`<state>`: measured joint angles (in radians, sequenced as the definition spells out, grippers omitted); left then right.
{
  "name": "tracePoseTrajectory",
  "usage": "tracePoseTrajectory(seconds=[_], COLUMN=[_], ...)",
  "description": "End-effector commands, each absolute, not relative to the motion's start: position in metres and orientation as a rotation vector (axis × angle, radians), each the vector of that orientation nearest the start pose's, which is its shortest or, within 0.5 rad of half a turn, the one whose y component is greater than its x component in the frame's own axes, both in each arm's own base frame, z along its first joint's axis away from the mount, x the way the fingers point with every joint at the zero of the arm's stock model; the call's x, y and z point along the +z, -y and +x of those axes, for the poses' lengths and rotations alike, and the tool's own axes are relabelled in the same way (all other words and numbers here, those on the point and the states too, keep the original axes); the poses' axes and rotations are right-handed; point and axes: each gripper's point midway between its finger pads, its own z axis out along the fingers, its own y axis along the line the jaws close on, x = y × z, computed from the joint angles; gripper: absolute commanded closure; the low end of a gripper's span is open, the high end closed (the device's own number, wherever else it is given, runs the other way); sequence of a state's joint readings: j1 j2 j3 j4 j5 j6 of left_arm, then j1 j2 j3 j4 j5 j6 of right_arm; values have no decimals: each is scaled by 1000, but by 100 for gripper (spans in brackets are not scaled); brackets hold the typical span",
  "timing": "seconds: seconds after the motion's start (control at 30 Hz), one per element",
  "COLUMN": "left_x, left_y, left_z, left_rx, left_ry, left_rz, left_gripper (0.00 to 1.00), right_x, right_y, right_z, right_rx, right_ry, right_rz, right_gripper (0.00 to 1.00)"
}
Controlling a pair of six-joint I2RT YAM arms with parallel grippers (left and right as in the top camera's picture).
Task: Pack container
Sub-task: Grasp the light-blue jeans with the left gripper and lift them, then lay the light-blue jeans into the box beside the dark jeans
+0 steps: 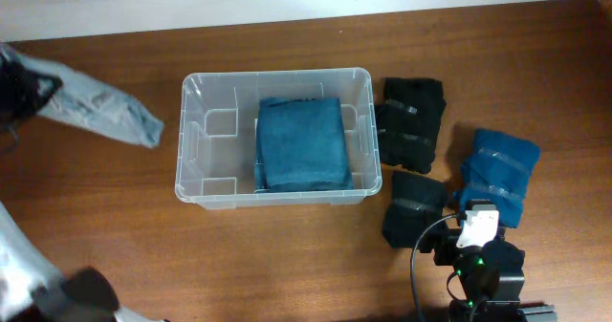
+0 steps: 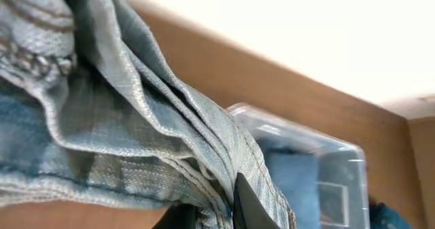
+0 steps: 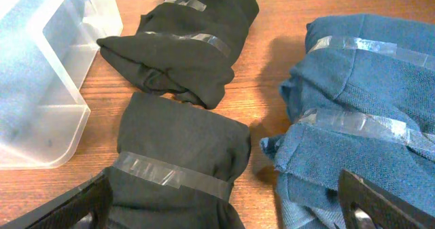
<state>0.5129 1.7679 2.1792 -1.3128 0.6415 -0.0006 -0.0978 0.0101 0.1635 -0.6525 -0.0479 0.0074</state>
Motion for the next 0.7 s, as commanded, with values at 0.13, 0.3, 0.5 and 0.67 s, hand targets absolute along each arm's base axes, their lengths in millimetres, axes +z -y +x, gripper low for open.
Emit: tracePoseTrajectory(seconds=[0.13,0.3,0.5,0.67], left_x=[485,475,430,385], left_y=[10,84,143,156], left_z=[358,350,341,338], left_rx=[-612,-805,-903,-880], left_ry=[-2002,-2036,-2161,-2281], left_rz=[127,345,591,761], left_gripper=[100,100,100,100], right_x=[94,94,94,94], right_y=[12,12,12,12], right_z=[204,204,204,204], right_rx=[3,3,3,3], right_ry=[-2068,-2068,-2067,-2068], right_rz=[90,90,90,90], right_gripper=[2,2,2,2])
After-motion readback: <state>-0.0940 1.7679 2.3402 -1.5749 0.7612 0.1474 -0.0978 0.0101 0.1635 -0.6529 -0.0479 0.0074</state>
